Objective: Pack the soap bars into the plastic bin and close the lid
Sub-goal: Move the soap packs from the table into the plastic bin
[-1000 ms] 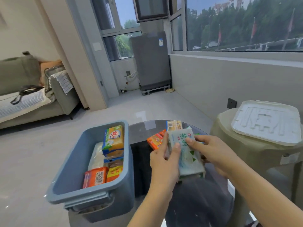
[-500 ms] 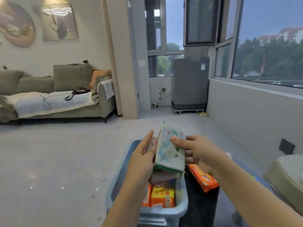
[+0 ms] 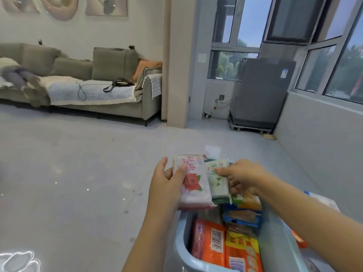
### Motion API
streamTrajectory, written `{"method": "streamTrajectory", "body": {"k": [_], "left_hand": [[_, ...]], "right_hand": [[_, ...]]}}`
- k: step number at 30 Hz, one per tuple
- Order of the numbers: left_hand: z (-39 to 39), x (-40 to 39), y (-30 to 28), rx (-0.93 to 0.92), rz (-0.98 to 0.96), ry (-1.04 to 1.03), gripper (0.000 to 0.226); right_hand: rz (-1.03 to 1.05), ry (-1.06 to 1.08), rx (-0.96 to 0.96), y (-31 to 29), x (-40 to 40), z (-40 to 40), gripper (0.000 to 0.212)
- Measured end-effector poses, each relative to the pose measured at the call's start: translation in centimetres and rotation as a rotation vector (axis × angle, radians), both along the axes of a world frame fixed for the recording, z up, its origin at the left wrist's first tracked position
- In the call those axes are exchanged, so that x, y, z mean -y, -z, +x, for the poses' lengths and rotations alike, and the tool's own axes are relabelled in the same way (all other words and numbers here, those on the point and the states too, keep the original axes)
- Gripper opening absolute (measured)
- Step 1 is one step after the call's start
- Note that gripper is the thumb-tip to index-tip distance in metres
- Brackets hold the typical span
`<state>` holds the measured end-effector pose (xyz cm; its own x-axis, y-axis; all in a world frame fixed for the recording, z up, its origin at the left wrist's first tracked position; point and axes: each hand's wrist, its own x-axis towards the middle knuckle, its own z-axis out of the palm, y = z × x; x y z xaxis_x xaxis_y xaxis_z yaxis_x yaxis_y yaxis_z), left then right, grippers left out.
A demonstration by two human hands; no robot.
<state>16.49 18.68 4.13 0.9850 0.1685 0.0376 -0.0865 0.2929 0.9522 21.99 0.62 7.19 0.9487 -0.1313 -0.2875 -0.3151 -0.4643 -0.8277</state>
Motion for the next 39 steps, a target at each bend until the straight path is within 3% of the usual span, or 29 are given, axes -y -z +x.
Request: {"method": "streamTrajectory", "body": {"k": [5,9,13,19,24,28,31,35,39], "left_hand": [[0.6,-1.2,1.1,-0.022,-0.085,-0.065,0.027],[0.4,-1.9,1.4,-0.055,-0.142,-0.147,0.028],[0.0,-1.7,1.3,-0.053,-0.171,-0.166,0.029],[-0.3,-0.9,1.1,-0.053,-0.167,-0.14,0.022],[-0.5,-0.3,0.9,-0.045,-0.107,-0.079,0.013],[-0.6,0.1,0.9,-0.046,-0.116,-0.071,0.015],[-0.4,0.1,1.0,-0.043,-0.137,-0.071,0.014],[-0.2,0.1,1.1,-0.033,-0.13,-0.081,0.014],[-0.1,0.1,1.4,-0.055,-0.13,-0.092,0.014]], "right_hand": [[-0.169,-0.088,-0.086,-0.6,-1.6,1.2,0.022],[-0.27,-0.113,-0.123,-0.9,-2.7,1.7,0.02],[-0.497,-0.132,-0.055,-0.8,-2.9,2.0,0.023],[-0.441,-0.153,-0.091,-0.7,-0.9,2.5,0.027],[-0.606,-0.395,-0.05,-0.4,0.3,2.7,0.037],[-0.808,-0.417,0.086,0.9,0.3,3.0,0.049],[-0.835,-0.412,0.191,1.6,0.4,3.0,0.055],[-0.885,-0.567,0.161,1.7,1.1,2.4,0.083],[-0.956,-0.619,0.168,2.2,1.4,1.6,0.089]]}}
